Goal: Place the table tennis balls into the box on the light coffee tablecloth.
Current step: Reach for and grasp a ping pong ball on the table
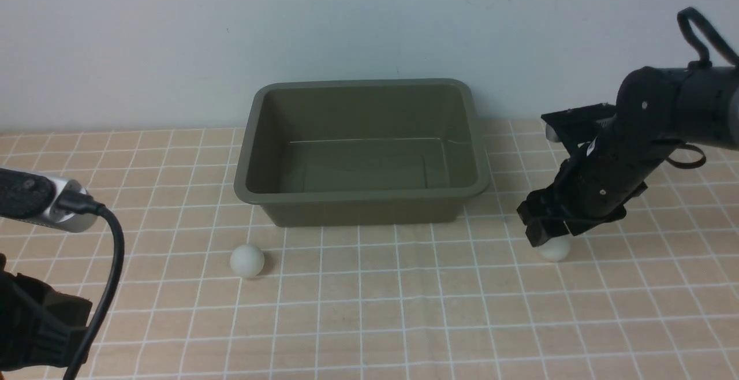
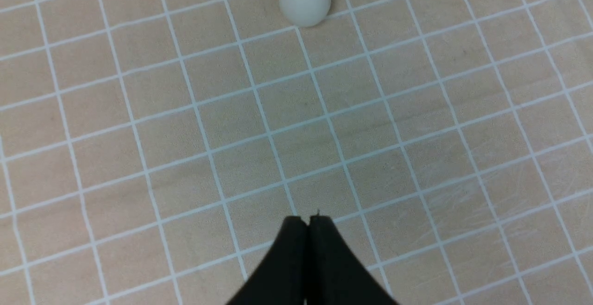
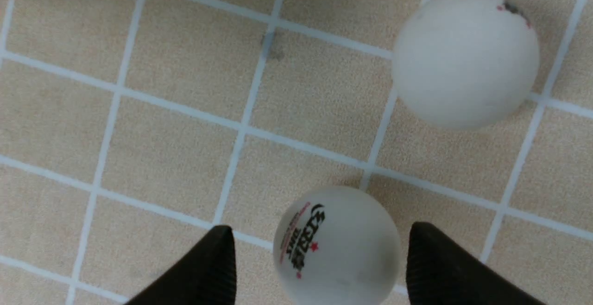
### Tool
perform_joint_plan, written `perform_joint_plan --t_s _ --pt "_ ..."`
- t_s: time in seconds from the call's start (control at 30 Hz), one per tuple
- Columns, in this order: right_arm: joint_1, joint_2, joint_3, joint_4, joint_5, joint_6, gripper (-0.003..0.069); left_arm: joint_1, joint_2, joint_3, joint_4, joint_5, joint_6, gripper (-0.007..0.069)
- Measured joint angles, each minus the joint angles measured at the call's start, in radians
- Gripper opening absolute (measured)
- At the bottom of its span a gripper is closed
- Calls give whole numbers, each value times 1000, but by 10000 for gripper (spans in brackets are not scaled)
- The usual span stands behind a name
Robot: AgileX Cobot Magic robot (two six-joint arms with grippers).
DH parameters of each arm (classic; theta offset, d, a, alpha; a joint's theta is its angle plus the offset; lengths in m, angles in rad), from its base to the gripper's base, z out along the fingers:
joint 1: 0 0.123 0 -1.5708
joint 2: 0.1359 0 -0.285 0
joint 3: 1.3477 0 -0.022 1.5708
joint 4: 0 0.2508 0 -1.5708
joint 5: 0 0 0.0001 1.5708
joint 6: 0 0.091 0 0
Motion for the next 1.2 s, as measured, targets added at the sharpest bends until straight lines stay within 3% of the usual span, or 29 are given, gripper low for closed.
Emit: perform_joint_plan --t_s 0.37,0.7,1.2 --pt "0 22 0 -2 -12 0 442 0 0 0 0 0 0 -66" --pt "0 22 -1 -2 -12 0 348 0 0 0 0 0 0 -66" --pt "0 23 -74 3 105 0 345 0 0 0 0 0 0 -66"
